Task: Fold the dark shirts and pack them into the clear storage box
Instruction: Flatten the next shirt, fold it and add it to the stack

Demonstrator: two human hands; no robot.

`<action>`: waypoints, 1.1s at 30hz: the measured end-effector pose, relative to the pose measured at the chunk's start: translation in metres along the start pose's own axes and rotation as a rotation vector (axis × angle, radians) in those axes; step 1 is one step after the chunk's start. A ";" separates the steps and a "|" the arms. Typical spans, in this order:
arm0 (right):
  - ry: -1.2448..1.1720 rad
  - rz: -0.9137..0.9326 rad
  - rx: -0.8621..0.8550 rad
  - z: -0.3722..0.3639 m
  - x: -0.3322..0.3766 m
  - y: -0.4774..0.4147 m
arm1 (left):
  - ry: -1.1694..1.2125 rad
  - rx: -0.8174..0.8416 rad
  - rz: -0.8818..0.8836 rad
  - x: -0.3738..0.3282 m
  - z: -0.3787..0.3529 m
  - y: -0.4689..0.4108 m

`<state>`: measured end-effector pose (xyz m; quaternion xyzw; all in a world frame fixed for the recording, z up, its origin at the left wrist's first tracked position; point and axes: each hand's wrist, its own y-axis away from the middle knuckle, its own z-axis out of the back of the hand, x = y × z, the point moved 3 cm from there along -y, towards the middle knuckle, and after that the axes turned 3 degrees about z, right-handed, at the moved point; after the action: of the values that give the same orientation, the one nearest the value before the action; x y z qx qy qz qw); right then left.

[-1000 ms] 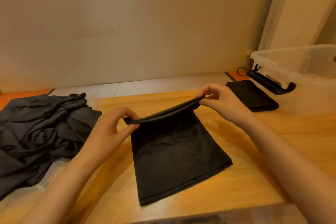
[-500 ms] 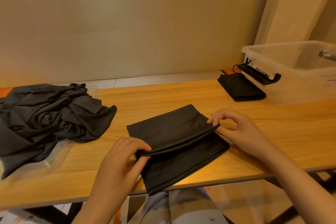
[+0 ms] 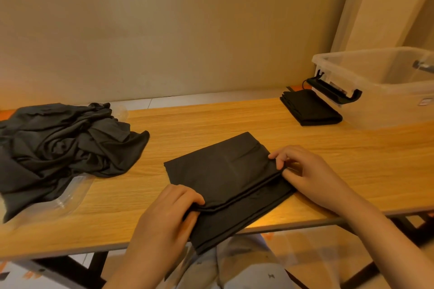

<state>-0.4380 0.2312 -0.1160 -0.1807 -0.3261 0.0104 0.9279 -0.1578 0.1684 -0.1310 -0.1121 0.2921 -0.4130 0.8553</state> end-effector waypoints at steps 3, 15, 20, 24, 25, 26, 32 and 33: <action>-0.024 -0.050 0.038 0.004 0.003 -0.014 | 0.014 0.057 0.034 0.007 0.002 -0.010; 0.071 -0.058 0.063 -0.007 0.011 -0.069 | -0.067 0.102 0.152 0.052 0.029 -0.084; 0.058 -0.025 -0.145 0.022 0.033 -0.111 | -0.048 -0.059 0.118 0.048 0.059 -0.137; 0.015 0.061 -0.255 0.035 0.046 -0.091 | -0.081 -0.209 0.000 0.027 0.073 -0.110; 0.007 0.068 -0.251 0.031 0.044 -0.079 | -0.091 -0.201 -0.016 0.026 0.068 -0.094; 0.003 0.059 -0.226 0.024 0.038 -0.067 | -0.089 -0.177 -0.013 0.029 0.059 -0.077; 0.028 0.021 -0.019 -0.017 0.005 -0.023 | 0.011 -0.020 0.035 0.054 0.021 -0.029; 0.038 0.034 -0.034 -0.015 0.005 -0.022 | 0.009 -0.017 0.042 0.054 0.022 -0.028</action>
<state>-0.4271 0.2062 -0.1164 -0.2020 -0.3054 0.0170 0.9304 -0.1364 0.1081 -0.1225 -0.1113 0.3016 -0.3929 0.8616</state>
